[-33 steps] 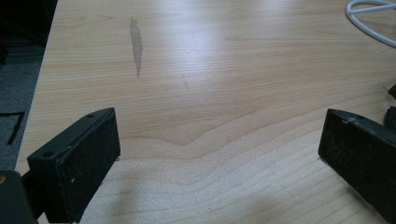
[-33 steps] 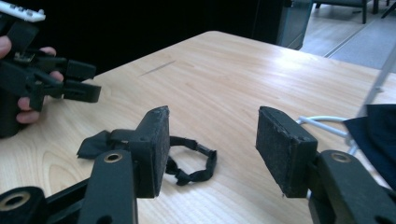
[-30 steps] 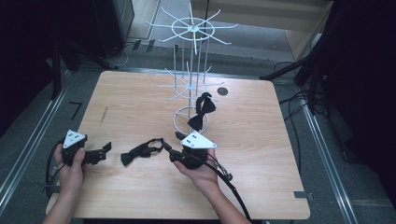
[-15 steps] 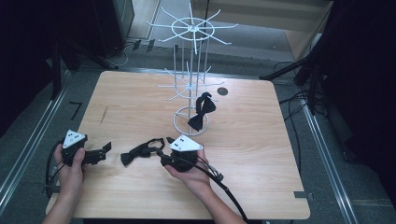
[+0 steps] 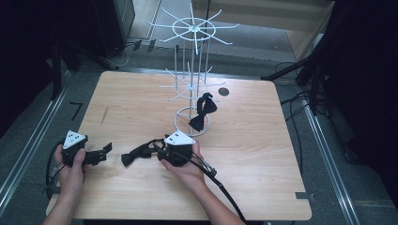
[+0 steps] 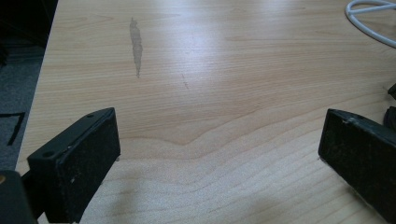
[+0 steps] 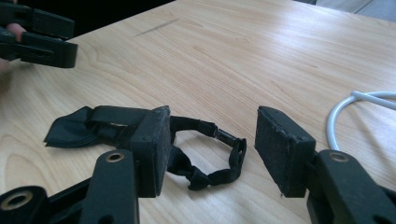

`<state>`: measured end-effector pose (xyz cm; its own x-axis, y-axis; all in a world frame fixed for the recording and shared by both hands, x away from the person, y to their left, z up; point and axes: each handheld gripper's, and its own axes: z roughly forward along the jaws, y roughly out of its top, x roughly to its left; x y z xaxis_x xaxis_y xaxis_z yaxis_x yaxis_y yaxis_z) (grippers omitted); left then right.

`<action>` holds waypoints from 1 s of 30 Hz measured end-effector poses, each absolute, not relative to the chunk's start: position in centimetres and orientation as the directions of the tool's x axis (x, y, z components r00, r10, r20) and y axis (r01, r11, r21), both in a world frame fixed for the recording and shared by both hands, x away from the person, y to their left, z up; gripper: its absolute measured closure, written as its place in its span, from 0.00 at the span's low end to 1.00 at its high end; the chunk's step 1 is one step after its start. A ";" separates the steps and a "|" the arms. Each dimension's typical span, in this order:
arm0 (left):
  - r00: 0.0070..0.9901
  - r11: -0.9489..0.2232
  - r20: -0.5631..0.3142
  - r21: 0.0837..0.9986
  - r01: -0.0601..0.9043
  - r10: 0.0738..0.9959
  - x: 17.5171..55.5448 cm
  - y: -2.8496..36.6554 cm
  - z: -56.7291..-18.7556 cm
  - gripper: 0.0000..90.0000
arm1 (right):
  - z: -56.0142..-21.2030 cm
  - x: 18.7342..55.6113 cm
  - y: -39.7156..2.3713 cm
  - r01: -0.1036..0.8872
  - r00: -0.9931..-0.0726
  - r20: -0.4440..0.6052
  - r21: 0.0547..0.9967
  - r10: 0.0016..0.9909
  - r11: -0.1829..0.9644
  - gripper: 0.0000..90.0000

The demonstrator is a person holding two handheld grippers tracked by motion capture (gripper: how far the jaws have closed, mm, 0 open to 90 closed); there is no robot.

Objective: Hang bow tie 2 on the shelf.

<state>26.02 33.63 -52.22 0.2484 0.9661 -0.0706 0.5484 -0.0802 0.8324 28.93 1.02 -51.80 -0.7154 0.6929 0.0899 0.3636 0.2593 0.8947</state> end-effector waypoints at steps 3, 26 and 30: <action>0.248 -0.080 -0.071 0.832 0.550 0.966 26.0 33.6 -52.2 0.00 | -52.1 29.4 1.4 0.370 -0.710 0.083 0.889 0.699 0.270 0.52; 0.250 -0.080 -0.073 0.831 0.551 0.965 26.0 33.7 -52.2 0.00 | -53.8 32.0 2.3 0.496 -0.650 0.120 0.815 0.750 0.300 0.58; 0.250 -0.079 -0.073 0.831 0.550 0.966 26.0 33.6 -52.2 0.00 | -53.9 32.1 2.4 0.520 -0.644 0.118 0.792 0.756 0.320 0.62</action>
